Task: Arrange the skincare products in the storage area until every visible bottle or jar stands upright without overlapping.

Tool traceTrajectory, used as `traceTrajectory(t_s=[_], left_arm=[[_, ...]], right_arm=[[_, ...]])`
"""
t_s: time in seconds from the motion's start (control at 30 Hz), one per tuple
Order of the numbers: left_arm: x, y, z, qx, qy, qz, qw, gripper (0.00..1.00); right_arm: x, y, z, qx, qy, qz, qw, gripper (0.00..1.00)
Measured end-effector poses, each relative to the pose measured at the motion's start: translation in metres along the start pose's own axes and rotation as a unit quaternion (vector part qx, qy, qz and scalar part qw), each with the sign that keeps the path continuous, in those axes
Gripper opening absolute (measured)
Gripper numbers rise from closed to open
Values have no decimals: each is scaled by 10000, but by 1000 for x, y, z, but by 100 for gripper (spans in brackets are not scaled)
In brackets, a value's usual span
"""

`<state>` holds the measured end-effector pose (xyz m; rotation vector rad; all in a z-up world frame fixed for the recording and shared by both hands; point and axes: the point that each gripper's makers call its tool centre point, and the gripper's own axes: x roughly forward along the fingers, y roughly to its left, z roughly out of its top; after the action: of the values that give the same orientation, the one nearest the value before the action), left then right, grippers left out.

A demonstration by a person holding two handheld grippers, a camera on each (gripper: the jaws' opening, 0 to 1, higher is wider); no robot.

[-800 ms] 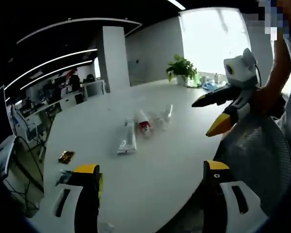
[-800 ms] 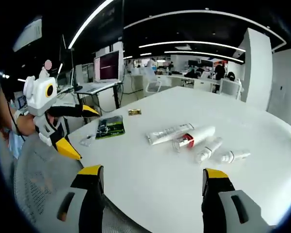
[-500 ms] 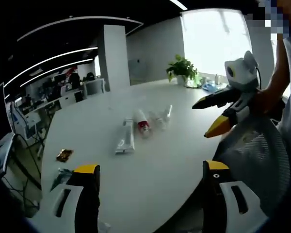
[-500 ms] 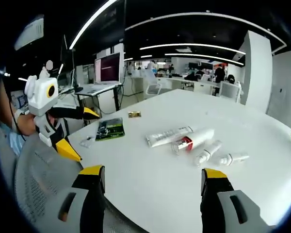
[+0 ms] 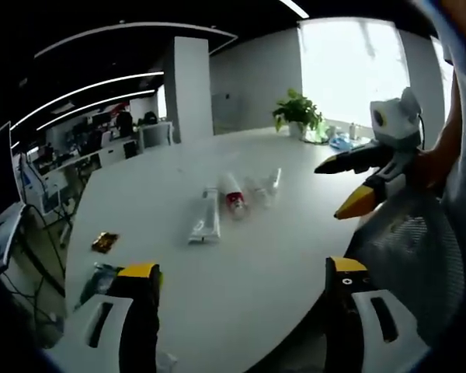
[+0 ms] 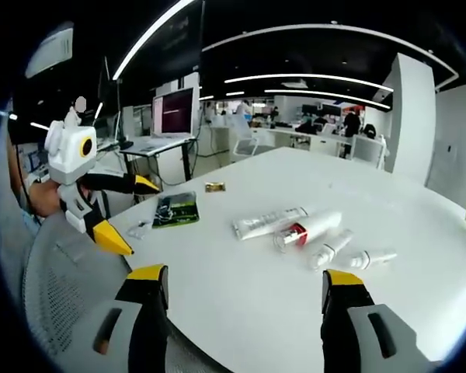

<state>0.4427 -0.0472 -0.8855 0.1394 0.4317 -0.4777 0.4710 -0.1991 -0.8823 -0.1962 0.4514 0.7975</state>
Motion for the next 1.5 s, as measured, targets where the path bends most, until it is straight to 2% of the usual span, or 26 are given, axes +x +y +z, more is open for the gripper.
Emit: traceTrajectory(t_s=[0.1, 0.3, 0.47, 0.63, 0.7, 0.8, 0.87, 0.97, 1.07, 1.27, 1.4, 1.5], left_arm=[[0, 2, -3, 21, 52, 24, 10000, 91], [-1, 1, -5, 106, 74, 57, 9999, 90], [-1, 5, -5, 76, 89, 134, 9998, 90], [-1, 6, -5, 95, 85, 217, 9997, 90], [-1, 6, -4, 132, 80, 242, 9996, 91], [1, 7, -9, 97, 217, 230, 9995, 92], [-1, 6, -5, 128, 93, 204, 9997, 91], [0, 7, -7, 166, 161, 249, 9994, 89], [0, 9, -11, 153, 229, 247, 9993, 89], [-1, 11, -16, 245, 350, 277, 9987, 86], [-2, 15, -17, 244, 357, 359, 9984, 85], [-3, 15, -20, 271, 437, 377, 9980, 81]], right_arm=[[1, 1, 0, -12, 15, 4, 10000, 80], [5, 6, -10, -248, 264, 65, 9993, 78], [4, 5, -9, -178, 255, 84, 9995, 78], [1, 9, -5, -169, 86, 220, 9996, 78], [2, 13, -9, -40, 224, 366, 9991, 78], [5, 10, -10, -43, 306, 280, 9991, 78], [-1, 12, -4, -79, 99, 314, 9994, 77], [-1, 11, -2, -103, 79, 301, 9995, 76], [0, 5, 4, 142, 15, 262, 9996, 76], [-2, 4, 10, 163, 67, 313, 9994, 75], [-1, 1, 27, -312, 30, 466, 9984, 75], [5, -9, 54, -688, -105, 530, 9962, 74]])
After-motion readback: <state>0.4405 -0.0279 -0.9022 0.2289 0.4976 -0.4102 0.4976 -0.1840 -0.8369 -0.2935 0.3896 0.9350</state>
